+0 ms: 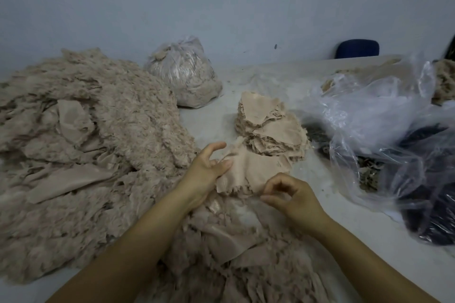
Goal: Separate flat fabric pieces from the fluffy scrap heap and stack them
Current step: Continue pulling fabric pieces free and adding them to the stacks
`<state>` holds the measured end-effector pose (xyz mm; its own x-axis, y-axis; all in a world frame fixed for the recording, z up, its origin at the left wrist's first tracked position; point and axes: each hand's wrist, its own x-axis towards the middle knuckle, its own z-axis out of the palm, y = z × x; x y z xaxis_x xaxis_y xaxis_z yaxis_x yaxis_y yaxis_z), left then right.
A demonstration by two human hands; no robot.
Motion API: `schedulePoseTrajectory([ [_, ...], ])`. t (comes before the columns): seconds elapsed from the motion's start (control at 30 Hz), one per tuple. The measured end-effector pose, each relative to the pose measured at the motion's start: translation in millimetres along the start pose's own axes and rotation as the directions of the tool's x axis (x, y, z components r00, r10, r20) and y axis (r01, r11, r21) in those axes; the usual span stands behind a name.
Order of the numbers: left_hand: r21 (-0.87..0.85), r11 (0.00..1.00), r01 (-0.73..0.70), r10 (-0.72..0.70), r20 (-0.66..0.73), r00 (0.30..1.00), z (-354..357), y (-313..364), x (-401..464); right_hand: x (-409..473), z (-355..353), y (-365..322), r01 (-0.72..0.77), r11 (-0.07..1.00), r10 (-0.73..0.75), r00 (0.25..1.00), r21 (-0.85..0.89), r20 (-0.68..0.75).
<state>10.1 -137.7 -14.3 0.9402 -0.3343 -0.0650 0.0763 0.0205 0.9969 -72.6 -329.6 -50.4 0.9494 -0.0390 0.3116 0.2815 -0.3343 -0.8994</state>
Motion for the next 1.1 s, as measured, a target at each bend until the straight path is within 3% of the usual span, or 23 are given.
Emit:
schedulePoseTrajectory([
  [0.07, 0.024, 0.998, -0.062, 0.059, 0.111, 0.992, -2, 2, -2, 3, 1, -4, -0.239, 0.908, 0.245, 0.969, 0.345, 0.025],
  [0.1, 0.019, 0.998, -0.067, 0.064, 0.148, 0.987, 0, 0, -2, 6, 3, -6, -0.388, 0.769, 0.385, 0.916, 0.508, 0.115],
  [0.17, -0.048, 0.999, -0.026, 0.034, 0.180, 0.983, 7, -4, -3, 11, 9, -16, -0.582, 0.556, 0.524, 0.800, 0.594, 0.293],
  [0.23, -0.178, 0.982, 0.065, -0.032, 0.186, 0.982, 12, -7, -2, 15, 17, -21, -0.623, 0.517, 0.533, 0.771, 0.587, 0.348],
  [0.3, -0.285, 0.947, 0.151, -0.101, 0.181, 0.978, 14, -8, 0, 18, 23, -21, -0.547, 0.551, 0.521, 0.815, 0.630, 0.252],
  [0.37, -0.307, 0.929, 0.206, -0.161, 0.165, 0.973, 17, -10, 4, 20, 26, -20, -0.437, 0.661, 0.480, 0.871, 0.610, 0.104],
  [0.5, -0.101, 0.985, 0.138, -0.147, -0.082, 0.986, 28, -9, 14, 23, 28, -17, -0.337, 0.781, 0.390, 0.921, 0.526, 0.011],
  [0.63, 0.005, 0.996, 0.087, -0.084, -0.226, 0.970, 33, -12, 23, 25, 24, -15, -0.322, 0.793, 0.397, 0.917, 0.516, -0.037],
  [0.7, -0.073, 0.992, 0.104, -0.118, -0.219, 0.968, 35, -14, 24, 26, 22, -16, -0.318, 0.801, 0.395, 0.917, 0.507, -0.049],
  [0.77, -0.249, 0.950, 0.190, -0.223, -0.110, 0.969, 36, -11, 25, 28, 20, -16, -0.287, 0.840, 0.353, 0.933, 0.461, -0.062],
  [0.83, -0.316, 0.913, 0.258, -0.270, 0.006, 0.963, 35, -8, 26, 32, 18, -15, -0.255, 0.889, 0.289, 0.957, 0.379, -0.035],
  [0.87, -0.293, 0.924, 0.246, -0.255, 0.007, 0.967, 35, -8, 28, 33, 17, -15, -0.245, 0.905, 0.264, 0.964, 0.348, -0.008],
  [0.93, -0.174, 0.971, 0.162, -0.186, -0.137, 0.973, 38, -10, 34, 37, 16, -13, -0.248, 0.920, 0.256, 0.966, 0.305, 0.013],
  [1.0, -0.045, 0.998, 0.045, -0.055, -0.276, 0.960, 39, -12, 43, 45, 13, -8, -0.267, 0.929, 0.296, 0.952, 0.257, -0.079],
  [1.1, 0.287, 0.954, -0.086, 0.176, -0.305, 0.936, 40, -13, 58, 61, 3, 1, -0.290, 0.939, 0.332, 0.906, 0.188, -0.263],
])
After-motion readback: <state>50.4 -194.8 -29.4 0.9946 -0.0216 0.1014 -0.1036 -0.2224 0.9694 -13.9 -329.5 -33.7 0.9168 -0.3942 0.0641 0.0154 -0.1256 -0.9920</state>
